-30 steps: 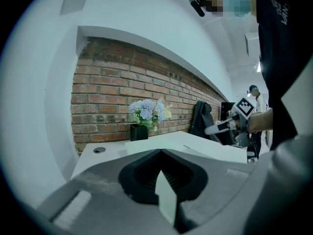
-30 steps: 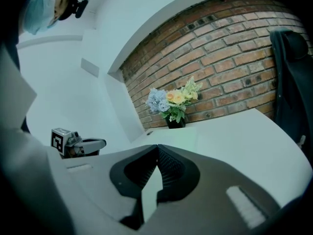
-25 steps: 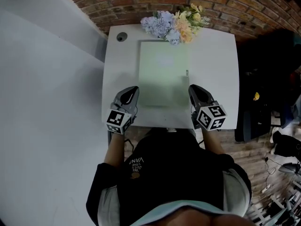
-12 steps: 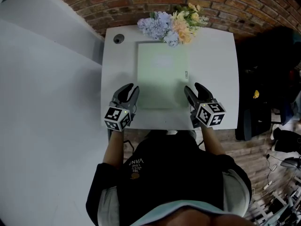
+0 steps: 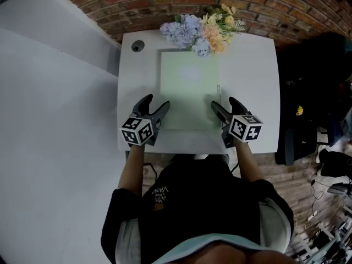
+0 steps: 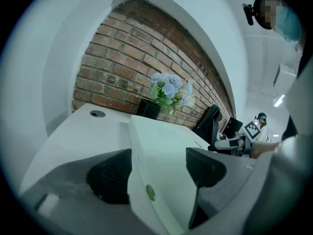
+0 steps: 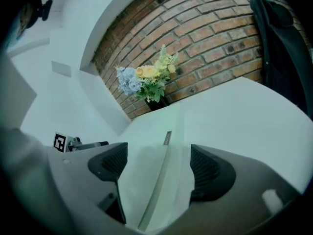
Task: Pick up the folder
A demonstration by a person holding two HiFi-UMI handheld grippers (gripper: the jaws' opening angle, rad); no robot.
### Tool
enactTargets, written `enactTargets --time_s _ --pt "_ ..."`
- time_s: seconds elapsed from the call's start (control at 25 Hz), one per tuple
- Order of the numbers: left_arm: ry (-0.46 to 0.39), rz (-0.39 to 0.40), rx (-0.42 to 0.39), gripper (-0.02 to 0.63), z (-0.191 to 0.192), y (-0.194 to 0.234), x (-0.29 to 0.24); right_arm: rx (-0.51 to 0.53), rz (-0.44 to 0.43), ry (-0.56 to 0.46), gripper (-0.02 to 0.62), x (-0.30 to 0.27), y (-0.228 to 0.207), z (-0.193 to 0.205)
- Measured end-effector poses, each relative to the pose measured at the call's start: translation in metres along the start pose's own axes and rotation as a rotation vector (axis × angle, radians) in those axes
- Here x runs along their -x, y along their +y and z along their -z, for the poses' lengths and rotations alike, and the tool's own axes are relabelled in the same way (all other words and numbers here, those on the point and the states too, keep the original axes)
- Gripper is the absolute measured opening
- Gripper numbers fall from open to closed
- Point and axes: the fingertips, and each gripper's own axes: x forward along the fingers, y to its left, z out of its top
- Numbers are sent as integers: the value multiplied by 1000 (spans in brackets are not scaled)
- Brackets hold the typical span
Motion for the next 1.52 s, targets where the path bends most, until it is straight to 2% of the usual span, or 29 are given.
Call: enactTargets --time_s 0.24,0.64,0.96,1.16,1.52 --pt "93 29 52 365 12 0 -16 -36 -18 44 428 -15 -4 4" --pt "192 30 128 365 29 8 -36 -60 -64 151 433 -41 -1 16" --pt "218 54 200 374 34 9 -42 -83 -87 216 433 -53 -2 28" --pt "234 76 283 374 38 8 -45 -94 -105 238 433 -57 0 33" --pt "256 120 331 374 37 3 -51 -95 -108 247 433 -58 1 33"
